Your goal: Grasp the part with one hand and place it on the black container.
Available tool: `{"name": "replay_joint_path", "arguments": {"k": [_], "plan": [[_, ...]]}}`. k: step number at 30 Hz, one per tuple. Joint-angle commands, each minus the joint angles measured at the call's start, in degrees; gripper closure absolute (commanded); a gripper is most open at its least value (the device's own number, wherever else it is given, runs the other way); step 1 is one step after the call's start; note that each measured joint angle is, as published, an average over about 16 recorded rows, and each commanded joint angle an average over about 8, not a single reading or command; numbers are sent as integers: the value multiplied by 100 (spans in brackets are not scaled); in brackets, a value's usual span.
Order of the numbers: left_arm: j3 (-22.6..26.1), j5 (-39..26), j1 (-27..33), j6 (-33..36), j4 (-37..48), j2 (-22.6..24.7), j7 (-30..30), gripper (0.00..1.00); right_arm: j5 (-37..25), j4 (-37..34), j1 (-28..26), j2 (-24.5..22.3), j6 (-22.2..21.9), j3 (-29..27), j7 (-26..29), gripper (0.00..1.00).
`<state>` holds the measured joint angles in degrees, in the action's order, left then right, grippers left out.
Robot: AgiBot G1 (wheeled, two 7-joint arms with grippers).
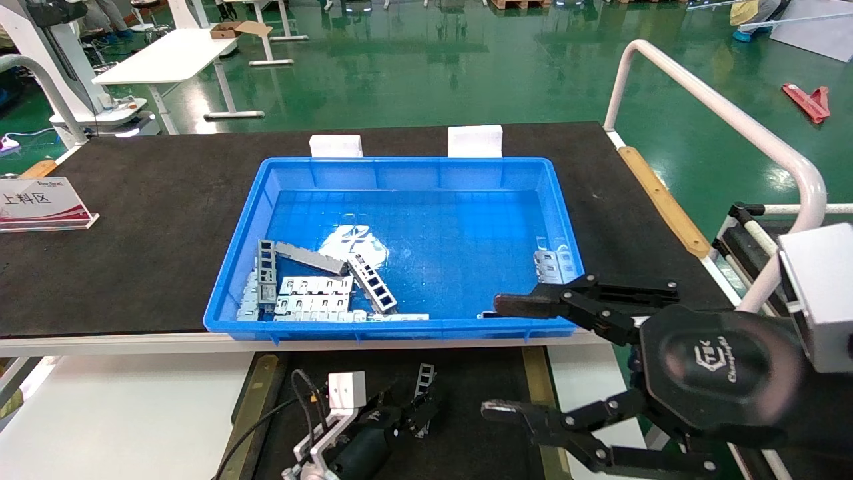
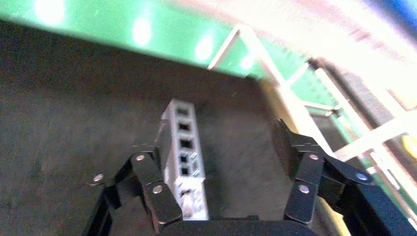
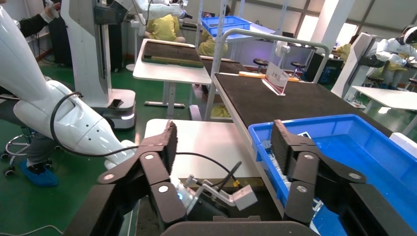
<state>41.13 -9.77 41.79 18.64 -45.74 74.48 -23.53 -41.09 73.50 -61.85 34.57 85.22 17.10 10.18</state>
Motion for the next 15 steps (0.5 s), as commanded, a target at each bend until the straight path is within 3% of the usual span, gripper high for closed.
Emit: {"name": "replay_joint_path", "arguments": {"k": [1,7,15], "plan": [[-88,-18,-82,308,-7,-52,-163,0,0,0,0,0,0,1,0,0],[536,-252,-148,957,-451,-822,428,0,2,0,-1,-1,-1,2,-1,0],[1177,-575,-140,1339,-1496,-1973,1159,0,3,0,-1,-2,-2,5,-2,0]]}}
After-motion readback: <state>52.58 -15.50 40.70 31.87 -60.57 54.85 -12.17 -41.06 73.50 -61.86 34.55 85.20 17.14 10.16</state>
